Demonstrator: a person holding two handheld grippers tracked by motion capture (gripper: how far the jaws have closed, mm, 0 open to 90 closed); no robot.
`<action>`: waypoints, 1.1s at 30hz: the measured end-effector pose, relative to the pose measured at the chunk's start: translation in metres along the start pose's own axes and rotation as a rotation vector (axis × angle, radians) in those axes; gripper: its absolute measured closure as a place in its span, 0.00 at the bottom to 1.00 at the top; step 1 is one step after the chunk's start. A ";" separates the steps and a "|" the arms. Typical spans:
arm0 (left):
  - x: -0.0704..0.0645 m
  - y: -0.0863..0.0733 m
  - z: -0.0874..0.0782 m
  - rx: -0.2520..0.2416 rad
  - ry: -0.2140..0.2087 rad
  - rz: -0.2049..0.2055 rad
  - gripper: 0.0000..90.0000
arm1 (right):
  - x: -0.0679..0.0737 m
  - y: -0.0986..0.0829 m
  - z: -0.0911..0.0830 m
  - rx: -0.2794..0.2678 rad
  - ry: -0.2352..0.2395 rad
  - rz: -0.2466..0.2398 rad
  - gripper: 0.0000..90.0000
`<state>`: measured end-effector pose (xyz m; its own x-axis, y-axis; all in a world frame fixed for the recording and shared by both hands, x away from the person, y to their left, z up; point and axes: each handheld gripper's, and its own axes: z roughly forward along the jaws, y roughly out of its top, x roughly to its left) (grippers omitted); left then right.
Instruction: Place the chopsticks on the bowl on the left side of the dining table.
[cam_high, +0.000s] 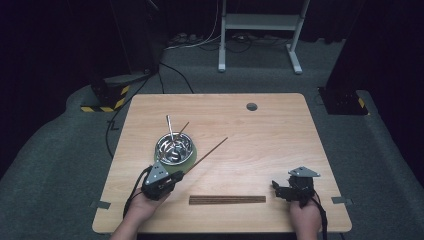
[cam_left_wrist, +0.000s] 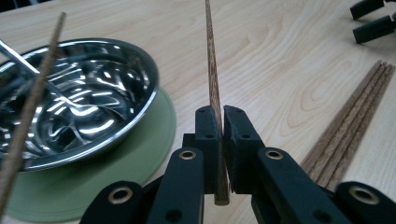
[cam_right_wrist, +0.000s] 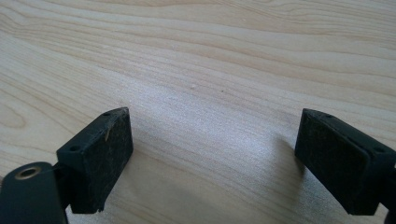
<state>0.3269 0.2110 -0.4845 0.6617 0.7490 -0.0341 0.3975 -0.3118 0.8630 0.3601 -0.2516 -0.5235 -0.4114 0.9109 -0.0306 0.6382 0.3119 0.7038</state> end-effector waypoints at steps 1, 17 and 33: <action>0.002 0.001 -0.002 0.005 0.005 0.014 0.94 | 0.000 0.000 0.000 0.001 0.000 0.000 0.12; 0.019 0.004 -0.019 -0.035 0.069 -0.009 0.94 | 0.000 0.000 0.000 0.000 0.000 0.000 0.12; 0.036 -0.002 -0.026 -0.036 0.149 -0.051 0.94 | 0.000 0.000 0.000 -0.001 0.001 0.000 0.12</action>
<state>0.3336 0.2539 -0.4738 0.5383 0.8427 -0.0057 0.4038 -0.2520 0.8794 0.3600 -0.2514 -0.5235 -0.4122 0.9106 -0.0298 0.6373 0.3116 0.7048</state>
